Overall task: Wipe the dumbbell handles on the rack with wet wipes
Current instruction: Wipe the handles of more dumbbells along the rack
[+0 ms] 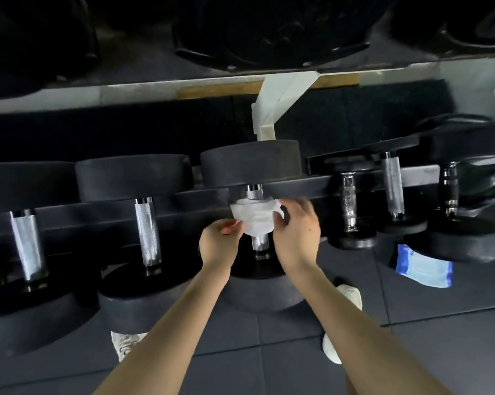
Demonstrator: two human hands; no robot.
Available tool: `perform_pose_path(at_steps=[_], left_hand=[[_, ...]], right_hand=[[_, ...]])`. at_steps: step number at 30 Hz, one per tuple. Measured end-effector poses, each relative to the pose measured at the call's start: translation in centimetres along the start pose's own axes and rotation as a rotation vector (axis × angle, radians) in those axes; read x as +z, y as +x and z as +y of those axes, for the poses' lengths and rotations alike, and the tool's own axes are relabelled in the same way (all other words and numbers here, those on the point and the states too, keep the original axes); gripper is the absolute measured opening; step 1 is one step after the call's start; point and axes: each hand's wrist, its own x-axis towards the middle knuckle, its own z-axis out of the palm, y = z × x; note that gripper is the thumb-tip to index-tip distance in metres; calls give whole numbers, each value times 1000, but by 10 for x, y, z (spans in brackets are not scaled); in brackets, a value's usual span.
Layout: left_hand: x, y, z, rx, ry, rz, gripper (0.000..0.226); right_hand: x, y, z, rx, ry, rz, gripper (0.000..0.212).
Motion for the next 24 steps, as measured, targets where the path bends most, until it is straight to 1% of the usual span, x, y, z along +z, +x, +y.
perform_pose_path(at_steps=[1, 2, 3, 4, 5, 6, 7, 10, 14, 16, 19, 22, 24], left_hand=[[5, 1, -1, -29, -63, -26, 8], [11, 2, 0, -46, -118, -37, 10], [16, 6, 0, -59, -151, -47, 12], [21, 9, 2, -67, -157, -57, 17], [24, 12, 3, -77, -162, -68, 23], [26, 15, 6, -83, -164, -80, 26], [27, 17, 8, -81, -180, -80, 27], [27, 17, 10, -64, -232, -57, 25], [34, 17, 12, -72, -311, -2, 27], [38, 18, 19, -80, -396, 32, 28], [44, 22, 33, -91, -479, 43, 26], [44, 30, 32, -100, -443, 56, 29], [39, 31, 24, -92, -338, 35, 29]], right_hand=[[4, -1, 1, -41, -32, -64, 19], [7, 0, 2, -38, -50, -151, 10], [12, 2, 2, 6, -28, -246, 10], [16, 4, 3, 68, 36, -310, 21], [20, 7, 4, 137, 113, -329, 30], [24, 11, 5, 198, 181, -325, 36], [27, 14, 5, 250, 246, -311, 36], [32, 16, 7, 397, 453, -264, 20], [37, 18, 3, 437, 521, -173, 10], [39, 26, -4, 409, 491, -107, 20], [40, 39, -16, 390, 569, -56, 25], [42, 47, -16, 442, 663, -86, 25], [41, 43, -7, 476, 725, -132, 29]])
